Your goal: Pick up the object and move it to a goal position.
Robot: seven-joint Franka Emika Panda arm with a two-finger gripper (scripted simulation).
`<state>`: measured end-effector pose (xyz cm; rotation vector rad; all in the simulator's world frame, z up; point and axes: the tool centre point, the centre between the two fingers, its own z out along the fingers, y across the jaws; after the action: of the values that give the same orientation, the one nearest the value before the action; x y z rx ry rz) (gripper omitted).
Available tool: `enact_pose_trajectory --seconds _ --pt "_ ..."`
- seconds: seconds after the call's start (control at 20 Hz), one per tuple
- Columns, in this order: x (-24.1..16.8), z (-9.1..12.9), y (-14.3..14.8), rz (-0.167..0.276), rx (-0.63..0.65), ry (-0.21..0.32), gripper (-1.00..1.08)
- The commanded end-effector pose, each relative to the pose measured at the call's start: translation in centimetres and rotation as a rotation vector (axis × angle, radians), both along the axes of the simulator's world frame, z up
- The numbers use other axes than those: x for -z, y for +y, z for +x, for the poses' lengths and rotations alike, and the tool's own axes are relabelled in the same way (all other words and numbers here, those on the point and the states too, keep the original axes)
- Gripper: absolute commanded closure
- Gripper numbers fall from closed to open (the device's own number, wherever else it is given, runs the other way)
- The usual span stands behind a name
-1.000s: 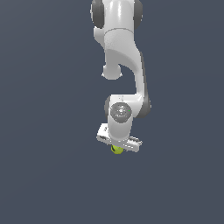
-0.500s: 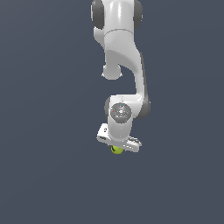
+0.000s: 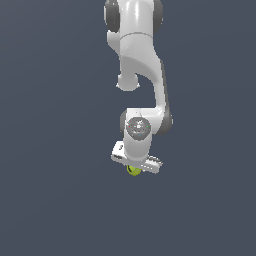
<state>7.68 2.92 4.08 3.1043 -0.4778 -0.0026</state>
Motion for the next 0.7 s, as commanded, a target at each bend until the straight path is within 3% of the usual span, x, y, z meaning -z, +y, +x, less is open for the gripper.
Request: enact_pose_trajectory --seconds 0.0,0.35,0.65 --pt "-0.1 -0.3 0.4 0.001 -0.001 -0.001 1.08" --pt "-0.4 -2.3 2.0 0.001 -0.001 -0.001 1.08" --pt "-0.9 -5.5 4.6 0.001 -0.001 -0.001 1.08"
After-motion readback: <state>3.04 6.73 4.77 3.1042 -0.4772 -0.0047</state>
